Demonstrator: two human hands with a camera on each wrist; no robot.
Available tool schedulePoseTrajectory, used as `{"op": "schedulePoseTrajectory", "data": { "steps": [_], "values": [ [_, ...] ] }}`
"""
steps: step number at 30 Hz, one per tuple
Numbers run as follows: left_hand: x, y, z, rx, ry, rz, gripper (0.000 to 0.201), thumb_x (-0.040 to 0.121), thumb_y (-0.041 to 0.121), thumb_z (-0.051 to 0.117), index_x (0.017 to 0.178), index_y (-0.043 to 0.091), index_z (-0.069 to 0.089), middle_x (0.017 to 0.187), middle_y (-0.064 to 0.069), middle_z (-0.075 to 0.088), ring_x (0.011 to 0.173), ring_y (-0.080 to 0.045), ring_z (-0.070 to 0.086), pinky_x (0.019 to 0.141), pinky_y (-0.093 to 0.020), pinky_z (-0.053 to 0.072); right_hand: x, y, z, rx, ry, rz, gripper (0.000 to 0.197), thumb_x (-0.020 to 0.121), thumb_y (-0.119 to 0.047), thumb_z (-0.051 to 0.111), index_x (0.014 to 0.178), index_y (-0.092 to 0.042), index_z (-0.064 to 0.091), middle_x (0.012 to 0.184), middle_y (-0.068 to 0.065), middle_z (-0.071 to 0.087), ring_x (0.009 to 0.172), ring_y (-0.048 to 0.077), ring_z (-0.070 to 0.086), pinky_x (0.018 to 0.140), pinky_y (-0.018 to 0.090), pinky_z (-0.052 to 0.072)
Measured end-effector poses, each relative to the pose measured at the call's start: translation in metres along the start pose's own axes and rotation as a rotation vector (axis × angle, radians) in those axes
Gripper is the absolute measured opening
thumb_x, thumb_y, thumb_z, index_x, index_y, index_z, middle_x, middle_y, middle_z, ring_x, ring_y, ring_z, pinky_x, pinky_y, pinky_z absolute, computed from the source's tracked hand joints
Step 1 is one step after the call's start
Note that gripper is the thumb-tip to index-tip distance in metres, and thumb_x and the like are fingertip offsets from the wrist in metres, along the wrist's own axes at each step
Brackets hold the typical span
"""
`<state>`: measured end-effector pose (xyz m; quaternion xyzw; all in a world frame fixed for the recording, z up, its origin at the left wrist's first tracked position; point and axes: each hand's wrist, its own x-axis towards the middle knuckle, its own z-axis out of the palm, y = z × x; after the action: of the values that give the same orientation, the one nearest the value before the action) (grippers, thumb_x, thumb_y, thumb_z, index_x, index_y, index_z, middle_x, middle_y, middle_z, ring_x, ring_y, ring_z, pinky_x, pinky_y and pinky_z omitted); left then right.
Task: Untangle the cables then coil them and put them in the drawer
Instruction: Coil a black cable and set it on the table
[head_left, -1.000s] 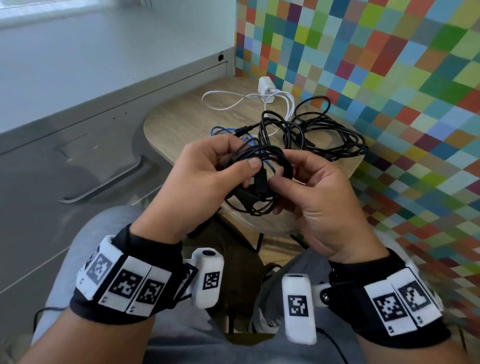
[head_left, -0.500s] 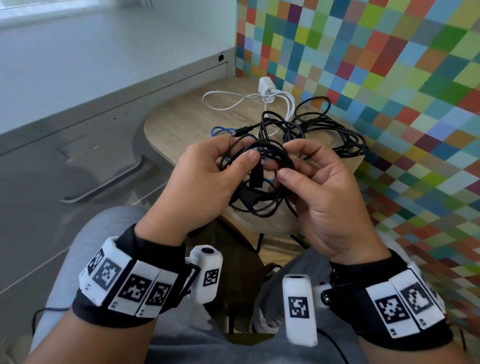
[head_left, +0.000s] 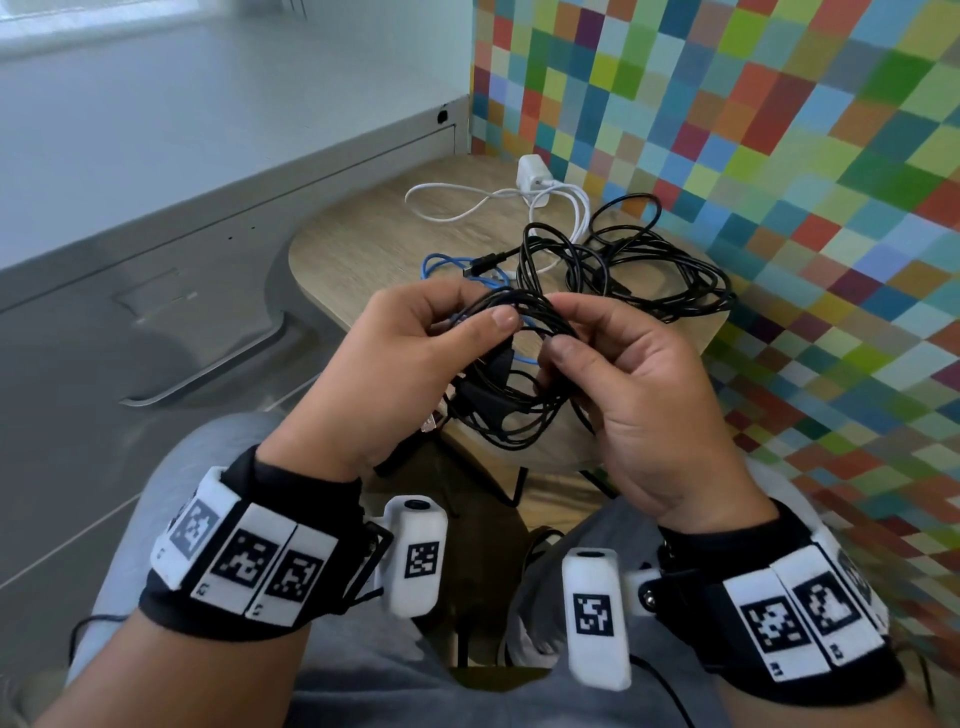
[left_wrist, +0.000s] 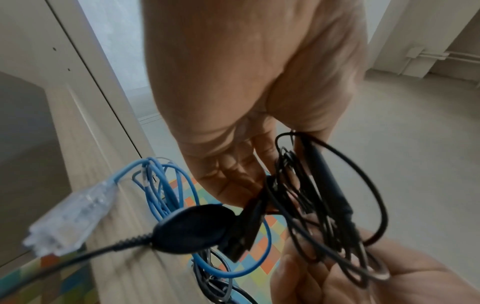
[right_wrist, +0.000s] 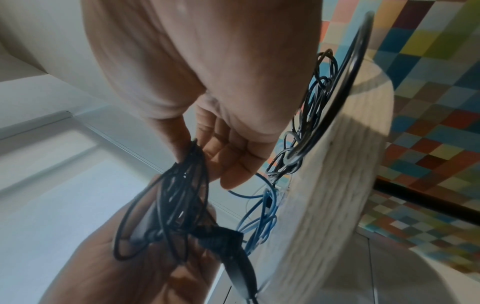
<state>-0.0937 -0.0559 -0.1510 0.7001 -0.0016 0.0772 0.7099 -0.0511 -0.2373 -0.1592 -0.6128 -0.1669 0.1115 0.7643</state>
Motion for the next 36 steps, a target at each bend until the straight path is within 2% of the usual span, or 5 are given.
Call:
{"op": "schedulePoseTrajectory", "data": {
  "steps": [11,15,19,26,36],
  "values": [
    [0.001,-0.003,-0.001,-0.179,-0.049,0.045,0.052,0.087,0.022,0.072,0.138,0.029,0.059,0.137,0.003,0.066,0.121,-0.02,0.066,0.103,-0.039,0.051,0.001,-0.003,0.001,0.206,-0.008,0.093,0.024,0.1,0.006,0.051,0.106,-0.009,0.069,0.072,0.009,0.066,0.068,0.015,0.062,0.065,0.023,0.054],
    [0.006,-0.003,-0.002,0.006,0.254,0.069,0.023,0.087,0.039,0.073,0.098,0.019,0.075,0.097,-0.003,0.075,0.087,-0.022,0.065,0.081,-0.041,0.05,0.002,-0.002,0.0,0.244,0.037,0.07,0.025,0.101,0.006,0.05,0.105,-0.012,0.066,0.074,0.007,0.064,0.071,0.016,0.062,0.07,0.028,0.055],
    [0.005,0.001,-0.009,0.112,0.487,0.188,0.051,0.09,0.032,0.074,0.071,-0.009,0.052,0.067,-0.032,0.045,0.065,-0.025,0.04,0.062,-0.032,0.038,0.002,-0.002,-0.002,0.18,0.043,0.004,0.02,0.093,-0.004,0.058,0.105,-0.015,0.07,0.075,0.005,0.066,0.077,0.019,0.064,0.081,0.036,0.057],
    [-0.004,0.007,0.004,0.257,-0.173,0.092,0.028,0.091,0.033,0.072,0.113,0.016,0.071,0.086,-0.005,0.077,0.085,-0.025,0.073,0.087,-0.049,0.058,-0.006,-0.006,0.005,0.105,-0.096,-0.058,0.027,0.094,-0.004,0.059,0.117,-0.016,0.067,0.085,0.007,0.068,0.06,0.018,0.059,0.063,0.031,0.054],
    [0.0,0.004,0.0,-0.008,-0.002,0.094,0.011,0.096,0.019,0.058,0.089,0.013,0.064,0.065,0.002,0.055,0.066,-0.02,0.062,0.071,-0.031,0.049,0.001,-0.005,0.005,0.145,-0.015,0.061,0.033,0.087,-0.008,0.073,0.12,-0.005,0.067,0.086,0.009,0.072,0.08,0.019,0.069,0.073,0.038,0.059]
  ]
}}
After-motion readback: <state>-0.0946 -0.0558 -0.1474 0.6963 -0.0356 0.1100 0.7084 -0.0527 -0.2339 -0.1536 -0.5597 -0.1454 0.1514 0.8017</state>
